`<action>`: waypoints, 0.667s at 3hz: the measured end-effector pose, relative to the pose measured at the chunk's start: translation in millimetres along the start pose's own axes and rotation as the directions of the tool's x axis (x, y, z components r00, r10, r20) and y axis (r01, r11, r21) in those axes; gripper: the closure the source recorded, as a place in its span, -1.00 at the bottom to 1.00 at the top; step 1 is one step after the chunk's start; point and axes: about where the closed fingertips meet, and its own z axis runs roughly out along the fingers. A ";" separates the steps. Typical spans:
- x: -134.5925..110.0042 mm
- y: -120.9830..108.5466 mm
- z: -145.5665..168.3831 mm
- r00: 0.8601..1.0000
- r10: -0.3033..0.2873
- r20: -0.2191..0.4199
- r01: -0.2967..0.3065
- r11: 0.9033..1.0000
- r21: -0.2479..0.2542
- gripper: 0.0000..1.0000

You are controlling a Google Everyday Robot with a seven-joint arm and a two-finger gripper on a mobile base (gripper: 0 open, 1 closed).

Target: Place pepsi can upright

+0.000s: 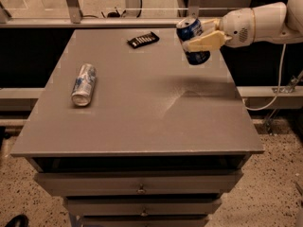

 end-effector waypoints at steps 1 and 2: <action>10.1 0.6 -2.5 0.993 0.041 0.108 -0.039 0.999 -0.014 1.00; 26.0 2.4 3.9 0.985 0.046 0.167 -0.042 0.999 -0.026 1.00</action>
Offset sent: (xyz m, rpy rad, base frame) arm -0.0078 -0.0033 -0.0553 0.2292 -0.0286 0.0165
